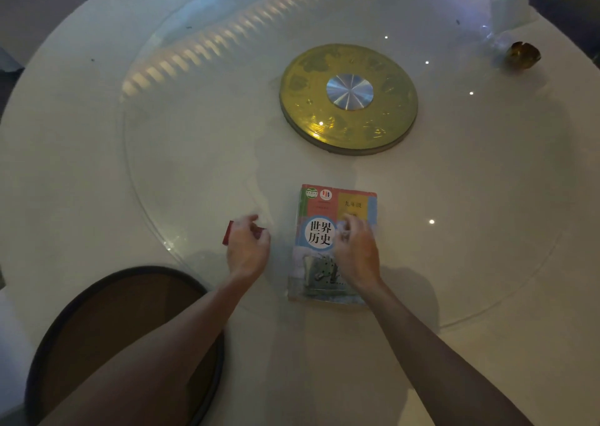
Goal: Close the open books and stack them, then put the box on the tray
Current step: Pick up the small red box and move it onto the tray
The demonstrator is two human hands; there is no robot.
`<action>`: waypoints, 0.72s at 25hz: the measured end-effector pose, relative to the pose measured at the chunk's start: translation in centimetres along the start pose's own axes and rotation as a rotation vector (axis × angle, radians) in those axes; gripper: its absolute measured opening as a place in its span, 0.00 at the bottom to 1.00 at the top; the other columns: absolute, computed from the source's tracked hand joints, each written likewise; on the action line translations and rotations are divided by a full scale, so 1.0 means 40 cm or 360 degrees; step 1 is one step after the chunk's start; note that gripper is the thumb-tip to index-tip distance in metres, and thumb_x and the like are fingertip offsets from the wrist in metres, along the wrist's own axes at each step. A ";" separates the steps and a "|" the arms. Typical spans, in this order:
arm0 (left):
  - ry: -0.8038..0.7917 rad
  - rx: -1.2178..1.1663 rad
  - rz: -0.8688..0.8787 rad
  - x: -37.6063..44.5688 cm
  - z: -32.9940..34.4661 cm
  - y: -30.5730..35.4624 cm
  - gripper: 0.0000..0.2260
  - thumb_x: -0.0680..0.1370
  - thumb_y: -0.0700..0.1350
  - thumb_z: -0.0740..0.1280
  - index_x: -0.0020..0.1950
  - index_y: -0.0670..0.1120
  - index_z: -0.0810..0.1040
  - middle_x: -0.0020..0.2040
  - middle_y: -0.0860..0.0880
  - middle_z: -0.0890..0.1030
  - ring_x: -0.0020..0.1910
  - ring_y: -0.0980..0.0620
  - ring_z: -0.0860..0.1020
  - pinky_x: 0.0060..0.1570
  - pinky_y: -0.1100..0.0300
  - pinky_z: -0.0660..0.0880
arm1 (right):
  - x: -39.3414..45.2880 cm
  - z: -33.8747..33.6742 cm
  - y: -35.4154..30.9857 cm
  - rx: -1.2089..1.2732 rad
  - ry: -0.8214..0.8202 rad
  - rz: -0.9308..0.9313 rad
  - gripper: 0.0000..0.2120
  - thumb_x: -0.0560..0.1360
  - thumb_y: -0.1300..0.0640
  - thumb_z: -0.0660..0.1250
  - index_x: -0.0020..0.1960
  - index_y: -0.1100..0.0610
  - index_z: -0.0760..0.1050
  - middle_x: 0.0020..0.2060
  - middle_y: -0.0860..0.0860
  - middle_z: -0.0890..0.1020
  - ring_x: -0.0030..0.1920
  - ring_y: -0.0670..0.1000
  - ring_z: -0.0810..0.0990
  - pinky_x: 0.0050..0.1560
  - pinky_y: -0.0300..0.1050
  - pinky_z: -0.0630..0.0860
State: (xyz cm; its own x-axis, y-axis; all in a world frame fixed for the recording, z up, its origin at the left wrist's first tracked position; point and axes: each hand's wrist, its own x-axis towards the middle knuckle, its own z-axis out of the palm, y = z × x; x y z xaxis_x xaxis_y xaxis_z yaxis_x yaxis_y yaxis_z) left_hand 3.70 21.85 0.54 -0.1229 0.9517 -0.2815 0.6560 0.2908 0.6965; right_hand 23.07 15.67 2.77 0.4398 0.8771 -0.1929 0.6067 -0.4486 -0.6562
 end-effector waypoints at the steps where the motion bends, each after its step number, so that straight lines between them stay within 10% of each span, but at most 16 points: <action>1: 0.0076 0.0034 -0.0071 0.021 -0.024 -0.015 0.22 0.77 0.44 0.70 0.70 0.44 0.74 0.61 0.41 0.77 0.57 0.45 0.78 0.59 0.51 0.77 | 0.003 0.022 -0.036 0.0064 -0.0108 -0.0083 0.17 0.82 0.61 0.63 0.70 0.61 0.74 0.63 0.57 0.79 0.60 0.55 0.79 0.62 0.52 0.79; 6: 0.0071 -0.0197 -0.0662 0.057 -0.103 -0.106 0.25 0.75 0.47 0.72 0.68 0.40 0.70 0.64 0.40 0.76 0.61 0.39 0.78 0.63 0.45 0.76 | 0.001 0.158 -0.175 -0.0159 -0.0779 -0.0435 0.23 0.81 0.64 0.60 0.76 0.62 0.70 0.72 0.60 0.75 0.73 0.58 0.73 0.73 0.48 0.67; 10: -0.0155 -0.0527 -0.0744 0.011 -0.108 -0.137 0.04 0.77 0.43 0.68 0.49 0.44 0.76 0.47 0.45 0.80 0.51 0.43 0.80 0.55 0.48 0.78 | 0.027 0.249 -0.213 -0.0402 -0.0898 -0.0435 0.28 0.80 0.63 0.60 0.80 0.62 0.64 0.77 0.60 0.69 0.77 0.59 0.66 0.78 0.50 0.61; 18: -0.0357 -0.0734 -0.0486 -0.042 -0.138 -0.215 0.15 0.80 0.41 0.67 0.66 0.50 0.81 0.56 0.47 0.86 0.43 0.56 0.80 0.40 0.62 0.74 | -0.046 0.326 -0.224 0.0178 -0.0888 0.0126 0.17 0.81 0.60 0.65 0.70 0.60 0.74 0.52 0.56 0.84 0.51 0.55 0.84 0.52 0.51 0.80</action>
State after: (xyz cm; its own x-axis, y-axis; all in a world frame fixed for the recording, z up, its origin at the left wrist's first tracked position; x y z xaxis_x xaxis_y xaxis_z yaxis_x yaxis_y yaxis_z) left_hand -5.85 18.31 -1.36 -0.0621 0.7886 -0.6118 0.2183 0.6089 0.7626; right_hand 8.18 20.30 -0.49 0.0469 0.8129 -0.5804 0.4991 -0.5224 -0.6913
